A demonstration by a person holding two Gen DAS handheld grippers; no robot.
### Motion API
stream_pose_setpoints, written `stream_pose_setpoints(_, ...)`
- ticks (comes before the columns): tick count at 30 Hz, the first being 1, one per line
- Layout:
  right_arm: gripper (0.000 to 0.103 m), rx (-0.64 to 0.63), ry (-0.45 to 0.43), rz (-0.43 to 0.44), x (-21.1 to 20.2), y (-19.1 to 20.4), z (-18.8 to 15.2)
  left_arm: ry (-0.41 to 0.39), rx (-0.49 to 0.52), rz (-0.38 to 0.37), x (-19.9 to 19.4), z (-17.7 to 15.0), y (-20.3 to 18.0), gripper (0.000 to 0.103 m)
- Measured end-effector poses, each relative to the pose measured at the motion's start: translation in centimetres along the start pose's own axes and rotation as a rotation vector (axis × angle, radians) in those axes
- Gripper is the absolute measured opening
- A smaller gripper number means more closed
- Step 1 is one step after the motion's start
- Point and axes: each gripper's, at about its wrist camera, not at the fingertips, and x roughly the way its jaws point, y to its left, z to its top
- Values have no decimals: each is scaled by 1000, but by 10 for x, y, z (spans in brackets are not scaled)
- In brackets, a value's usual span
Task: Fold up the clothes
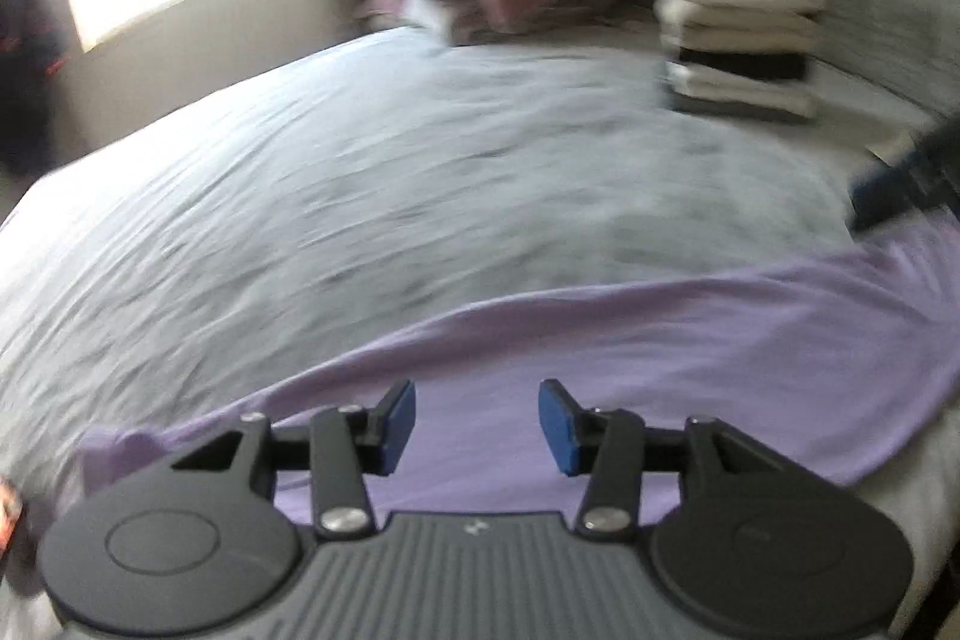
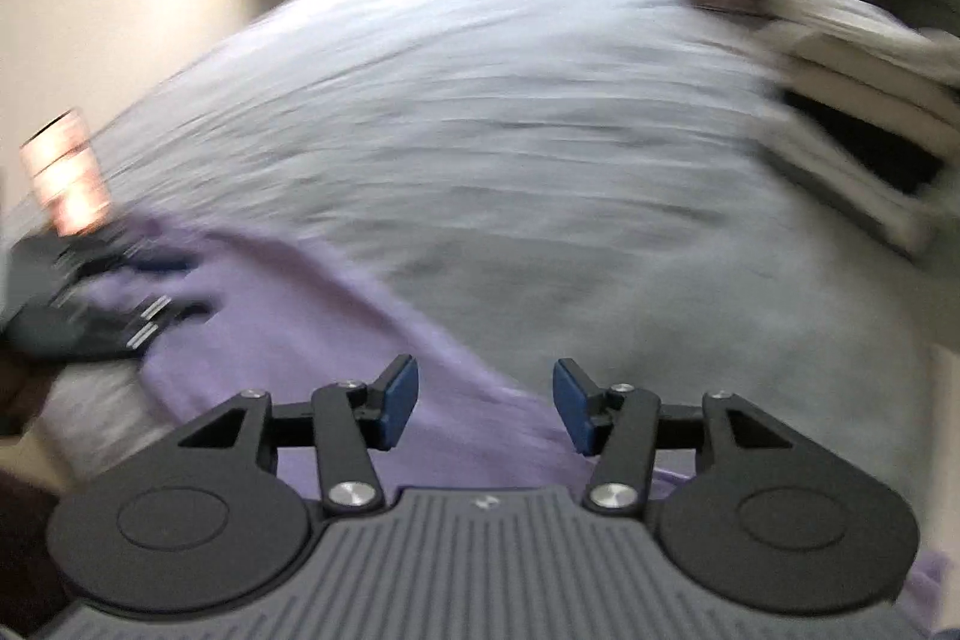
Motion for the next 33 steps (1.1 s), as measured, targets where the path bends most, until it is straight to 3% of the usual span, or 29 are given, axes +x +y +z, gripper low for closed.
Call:
stream_pose_setpoints(4,54,-131,29,148,27,50,0,22,-121,-59,5,-20,20,45)
stream_pose_setpoints(6,30,-196,43,202,40,74,-4,50,-106,-50,7,-22,21,45)
stream_pose_setpoints(9,24,-289,61,267,54,105,-9,58,-69,-36,8,-24,24,44)
stream_pose_setpoints(16,24,-429,79,284,82,144,-14,71,-98,-50,9,-29,31,44)
stream_pose_setpoints(20,7,-506,83,245,93,153,-19,76,-135,-46,11,-26,35,45)
stream_pose_setpoints(21,1,-513,79,241,95,153,-20,77,-145,-45,11,-26,36,45)
stream_pose_setpoints(23,0,-507,72,240,96,152,-19,78,-166,-42,12,-25,39,45)
stream_pose_setpoints(29,1,-396,115,341,88,141,-9,46,-232,-30,11,-19,48,44)
stream_pose_setpoints(33,1,-377,157,351,98,138,-9,28,-311,-37,14,-14,55,42)
